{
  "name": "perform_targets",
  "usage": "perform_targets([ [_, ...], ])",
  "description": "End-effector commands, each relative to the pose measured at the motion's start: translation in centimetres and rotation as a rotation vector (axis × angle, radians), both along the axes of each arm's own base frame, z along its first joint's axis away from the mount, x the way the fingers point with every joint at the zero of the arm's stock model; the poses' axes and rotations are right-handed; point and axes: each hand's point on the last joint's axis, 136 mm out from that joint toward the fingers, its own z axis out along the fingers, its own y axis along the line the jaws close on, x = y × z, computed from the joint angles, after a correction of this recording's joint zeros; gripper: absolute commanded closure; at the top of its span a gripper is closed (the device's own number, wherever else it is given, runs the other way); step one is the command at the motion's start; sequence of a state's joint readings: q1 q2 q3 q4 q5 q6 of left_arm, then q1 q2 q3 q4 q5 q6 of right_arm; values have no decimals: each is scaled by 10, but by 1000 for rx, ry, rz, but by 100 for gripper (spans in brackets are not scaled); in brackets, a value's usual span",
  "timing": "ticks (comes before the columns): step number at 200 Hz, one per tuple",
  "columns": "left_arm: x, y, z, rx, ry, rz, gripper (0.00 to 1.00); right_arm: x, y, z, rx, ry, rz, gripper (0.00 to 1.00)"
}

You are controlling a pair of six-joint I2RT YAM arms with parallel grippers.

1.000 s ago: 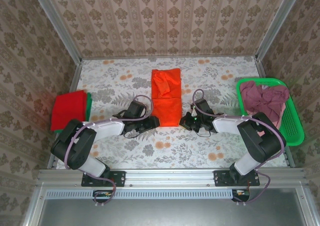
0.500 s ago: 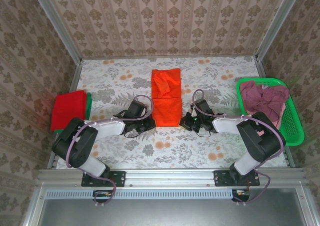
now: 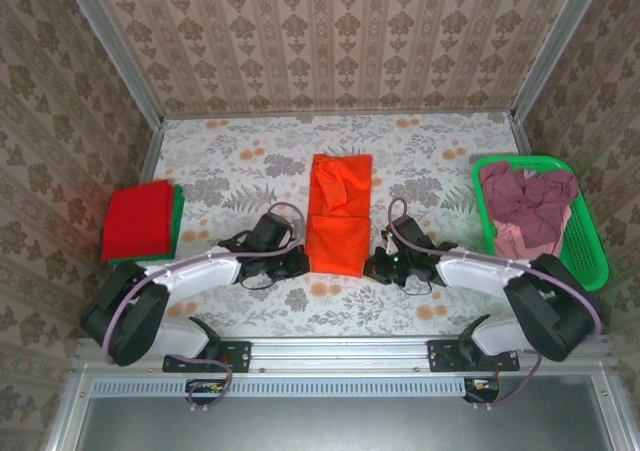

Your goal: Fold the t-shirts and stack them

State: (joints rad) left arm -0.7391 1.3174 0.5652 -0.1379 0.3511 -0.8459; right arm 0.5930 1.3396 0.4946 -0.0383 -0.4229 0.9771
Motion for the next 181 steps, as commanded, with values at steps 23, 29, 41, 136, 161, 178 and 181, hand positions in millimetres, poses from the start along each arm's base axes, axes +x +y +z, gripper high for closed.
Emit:
perform_targets([
  [23, -41, 12, 4, 51, 68, -9, 100, -42, -6, 15, -20, 55, 14, 100],
  [29, -44, 12, 9, 50, 60, -14, 100, -43, -5, 23, -15, 40, 17, 100],
  [41, -43, 12, 23, 45, 38, -21, 100, -40, -5, 40, -10, 2, 15, 100],
  [136, 19, -1, 116, -14, -185, -65, 100, 24, 5, 158, 20, -346, 29, 100],
  [161, 46, -7, 124, -17, -227, -82, 100, 53, 7, 168, 14, -393, 19, 100],
  [178, 66, -10, 126, -16, -239, -87, 100, 71, 4, 167, 12, -380, -11, 100],
  [181, 69, -11, 126, -16, -238, -89, 100, 74, 3, 167, 13, -380, -17, 100],
])
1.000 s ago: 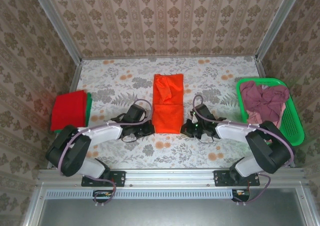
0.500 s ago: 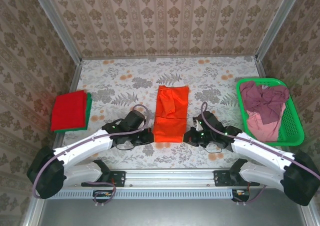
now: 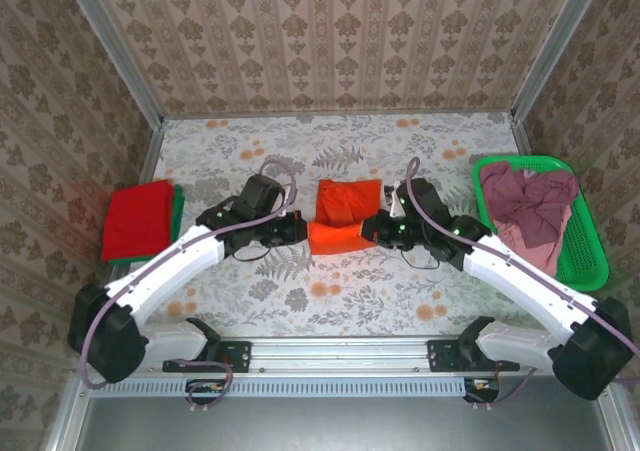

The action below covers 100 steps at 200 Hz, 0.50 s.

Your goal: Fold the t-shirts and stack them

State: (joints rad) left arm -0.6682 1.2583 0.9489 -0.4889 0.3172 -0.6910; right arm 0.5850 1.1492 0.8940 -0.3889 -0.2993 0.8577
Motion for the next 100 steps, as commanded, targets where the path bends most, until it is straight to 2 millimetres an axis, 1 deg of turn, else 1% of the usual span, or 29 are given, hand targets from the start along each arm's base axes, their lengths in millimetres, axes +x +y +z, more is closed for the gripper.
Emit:
perform_targets([
  [1, 22, -8, 12, -6, -55, -63, 100, 25, -3, 12, -2, -53, -14, 100],
  [29, 52, -12, 12, -12, -63, -55, 100, 54, -10, 17, 2, -73, -57, 100],
  [67, 89, -15, 14, -25, -92, -38, 100, 83, -28, 5, -11, -45, -118, 100],
  [78, 99, -18, 15, -29, -103, -45, 100, 92, -32, 4, 7, -42, -135, 100],
  [83, 103, -19, 13, -27, -100, -48, 100, 96, -33, 2, 12, -36, -142, 100],
  [88, 107, -20, 11, -25, -94, -49, 100, 98, -34, 5, 19, -41, -149, 100],
  [90, 109, -20, 10, -24, -92, -50, 100, 101, -34, -2, 12, -24, -151, 100],
  [100, 116, -21, 6, -19, -79, -54, 100, 109, -36, -9, 12, -9, -158, 99],
])
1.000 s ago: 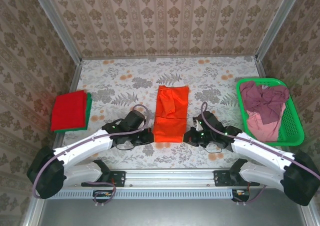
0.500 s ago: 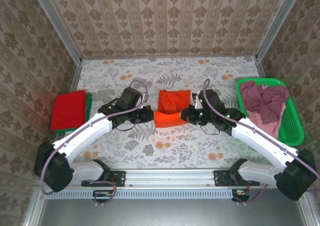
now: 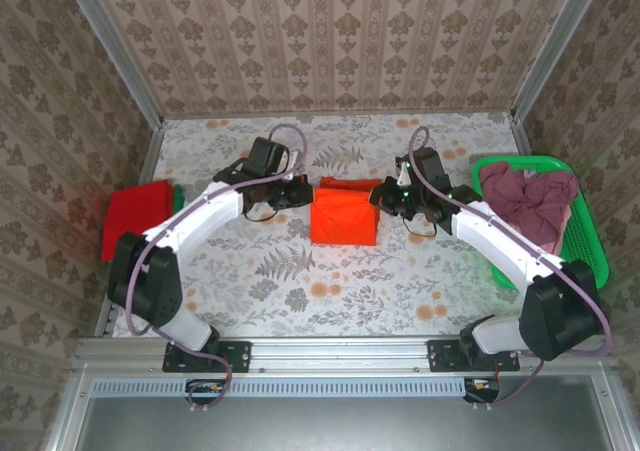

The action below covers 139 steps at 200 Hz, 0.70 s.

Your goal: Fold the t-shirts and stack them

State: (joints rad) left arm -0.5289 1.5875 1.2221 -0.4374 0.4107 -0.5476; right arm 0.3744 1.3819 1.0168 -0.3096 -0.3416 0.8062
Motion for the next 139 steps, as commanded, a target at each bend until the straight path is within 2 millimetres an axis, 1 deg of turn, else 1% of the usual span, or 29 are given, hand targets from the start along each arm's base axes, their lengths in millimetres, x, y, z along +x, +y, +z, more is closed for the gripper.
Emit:
perform_targets([
  [1, 23, -3, 3, -3, -33, -32, 100, 23, -2, 4, 24, -19, -13, 100],
  [19, 38, -5, -3, -1, -36, -35, 100, 36, -3, -4, 27, -5, -21, 99],
  [38, 52, -9, -10, -4, -29, -38, 100, 51, -10, -13, 16, 4, -45, 99],
  [72, 79, -20, -15, -13, -50, -50, 100, 73, -20, -30, 6, 25, -90, 98],
  [86, 88, -26, -15, -18, -61, -64, 100, 78, -23, -35, -4, 33, -102, 98],
  [109, 99, -31, -22, -15, -67, -84, 100, 86, -31, -43, -26, 40, -136, 97],
  [125, 103, -35, -34, -10, -45, -91, 99, 90, -36, -52, -33, 54, -154, 97],
  [139, 107, -40, -40, -19, -31, -105, 97, 93, -38, -60, -36, 69, -164, 96],
])
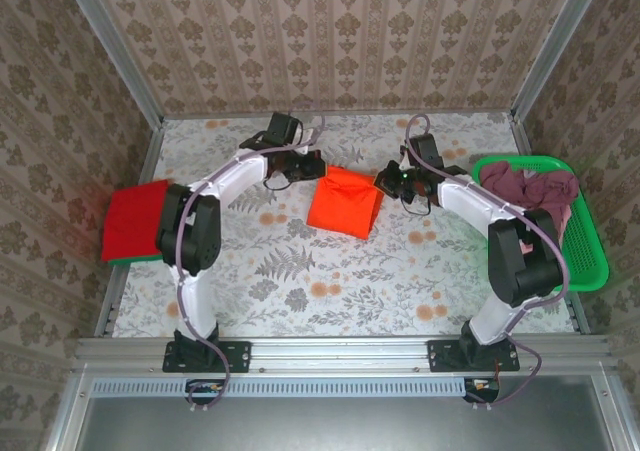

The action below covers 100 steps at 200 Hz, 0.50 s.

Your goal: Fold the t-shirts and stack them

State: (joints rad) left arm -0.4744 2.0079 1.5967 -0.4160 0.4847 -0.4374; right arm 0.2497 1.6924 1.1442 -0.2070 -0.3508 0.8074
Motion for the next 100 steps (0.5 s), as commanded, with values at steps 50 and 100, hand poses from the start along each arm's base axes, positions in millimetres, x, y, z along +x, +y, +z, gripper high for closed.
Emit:
perform_targets([
  [50, 23, -23, -25, -58, 35, -86, 76, 17, -14, -26, -40, 28, -74, 71],
  [100, 20, -33, 3, -102, -36, -119, 9, 18, -33, 20, -223, -211, -50, 28],
])
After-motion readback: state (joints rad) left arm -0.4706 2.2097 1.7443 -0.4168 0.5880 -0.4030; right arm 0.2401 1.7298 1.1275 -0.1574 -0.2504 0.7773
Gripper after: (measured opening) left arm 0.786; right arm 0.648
